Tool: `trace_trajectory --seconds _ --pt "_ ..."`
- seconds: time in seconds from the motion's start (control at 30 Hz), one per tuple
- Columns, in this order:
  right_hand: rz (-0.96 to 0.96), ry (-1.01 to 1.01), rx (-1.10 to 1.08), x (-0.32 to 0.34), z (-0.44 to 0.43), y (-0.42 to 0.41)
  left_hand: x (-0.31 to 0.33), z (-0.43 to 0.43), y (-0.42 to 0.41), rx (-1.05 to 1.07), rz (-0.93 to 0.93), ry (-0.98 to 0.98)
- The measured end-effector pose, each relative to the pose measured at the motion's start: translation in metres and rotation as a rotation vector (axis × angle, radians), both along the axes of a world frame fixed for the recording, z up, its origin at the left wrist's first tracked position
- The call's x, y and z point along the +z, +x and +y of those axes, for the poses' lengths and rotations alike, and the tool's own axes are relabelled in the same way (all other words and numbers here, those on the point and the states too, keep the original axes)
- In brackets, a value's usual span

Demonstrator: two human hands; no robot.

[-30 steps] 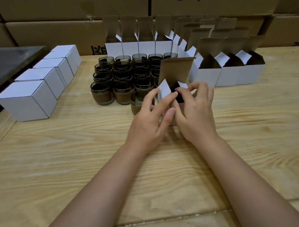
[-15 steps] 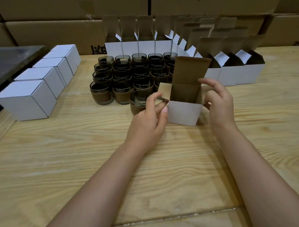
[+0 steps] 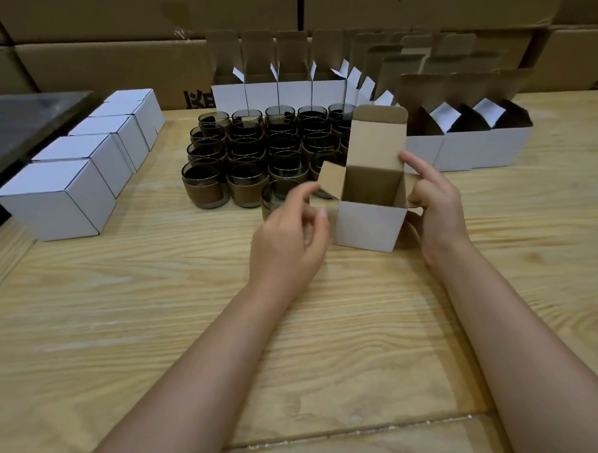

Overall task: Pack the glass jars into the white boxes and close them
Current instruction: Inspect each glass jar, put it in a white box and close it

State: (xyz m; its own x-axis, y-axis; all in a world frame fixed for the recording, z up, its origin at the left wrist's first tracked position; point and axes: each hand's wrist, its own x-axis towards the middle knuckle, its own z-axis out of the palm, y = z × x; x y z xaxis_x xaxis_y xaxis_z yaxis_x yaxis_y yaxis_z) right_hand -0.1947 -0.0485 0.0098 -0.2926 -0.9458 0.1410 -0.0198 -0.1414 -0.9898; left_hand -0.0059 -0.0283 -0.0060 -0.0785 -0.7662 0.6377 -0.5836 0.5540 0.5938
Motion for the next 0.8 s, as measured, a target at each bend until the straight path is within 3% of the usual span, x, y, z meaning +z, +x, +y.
trace_trajectory --seconds 0.1,0.17,0.27,0.33,0.6,0.8 --pt "-0.002 -0.016 -0.002 0.0 0.0 0.0 0.003 -0.005 0.007 0.161 0.204 -0.044" --pt "0.012 -0.028 -0.003 0.001 0.0 0.001 0.003 -0.012 0.012 0.248 0.278 0.152" --pt "0.019 -0.037 -0.005 0.001 -0.001 0.0 -0.001 -0.02 0.014 0.301 0.163 0.443" --pt "0.037 -0.043 -0.009 0.0 -0.001 -0.001 -0.006 -0.024 0.015 0.291 0.128 0.505" --pt "0.24 -0.197 -0.113 0.004 0.007 0.007 -0.009 -0.026 0.016 0.254 0.296 0.362" --pt "0.542 -0.479 -0.45 0.01 0.019 0.018 -0.004 -0.02 0.012 0.205 0.347 0.207"
